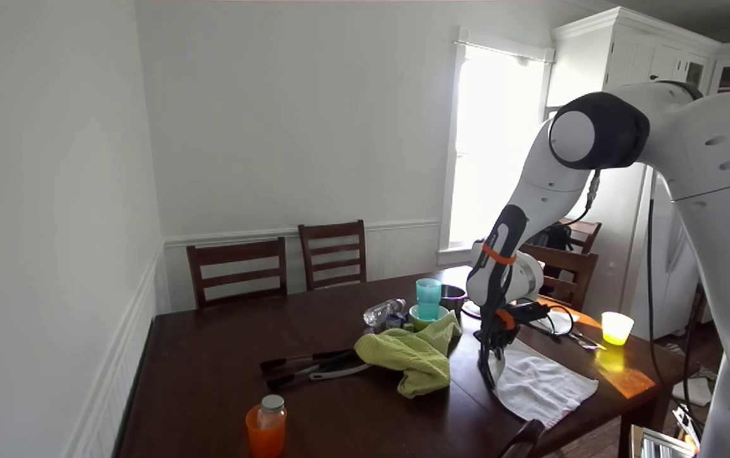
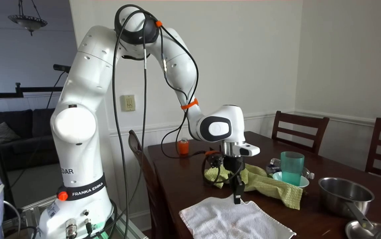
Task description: Fold the white towel once using the top left towel corner onto the bottom right towel corner
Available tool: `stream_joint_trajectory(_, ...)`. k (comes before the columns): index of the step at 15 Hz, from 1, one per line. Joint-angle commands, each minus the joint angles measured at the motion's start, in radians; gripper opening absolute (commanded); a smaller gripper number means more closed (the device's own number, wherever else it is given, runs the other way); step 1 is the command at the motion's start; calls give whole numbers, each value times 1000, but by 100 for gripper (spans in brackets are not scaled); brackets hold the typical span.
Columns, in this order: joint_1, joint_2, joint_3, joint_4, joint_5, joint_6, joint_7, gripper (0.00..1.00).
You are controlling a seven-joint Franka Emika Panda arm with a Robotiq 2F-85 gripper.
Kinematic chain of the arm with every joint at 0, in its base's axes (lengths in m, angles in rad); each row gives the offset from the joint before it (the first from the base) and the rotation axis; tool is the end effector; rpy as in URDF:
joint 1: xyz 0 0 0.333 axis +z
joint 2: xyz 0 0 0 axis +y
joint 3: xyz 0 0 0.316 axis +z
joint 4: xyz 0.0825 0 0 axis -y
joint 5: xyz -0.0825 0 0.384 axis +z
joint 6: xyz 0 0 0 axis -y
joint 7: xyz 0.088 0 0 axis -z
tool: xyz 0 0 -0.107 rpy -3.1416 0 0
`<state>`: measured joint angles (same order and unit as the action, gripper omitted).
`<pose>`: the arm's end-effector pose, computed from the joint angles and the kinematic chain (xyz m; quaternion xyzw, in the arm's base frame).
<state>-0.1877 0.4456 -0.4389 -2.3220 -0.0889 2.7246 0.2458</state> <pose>0.4152 -0.3104 0.1661 0.9243 -0.3655 -0.0251 0.1070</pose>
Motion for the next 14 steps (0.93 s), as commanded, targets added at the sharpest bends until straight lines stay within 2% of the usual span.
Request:
stream_joint_trajectory(1,-8,-36,-48,-64,-52,48,-9,1)
stream_joint_trajectory(7,-42,-19,-81,-102,-53,67,-44,1)
stream_joint_trajectory(14,-83,1,-108,-155,-46,217,-133,1)
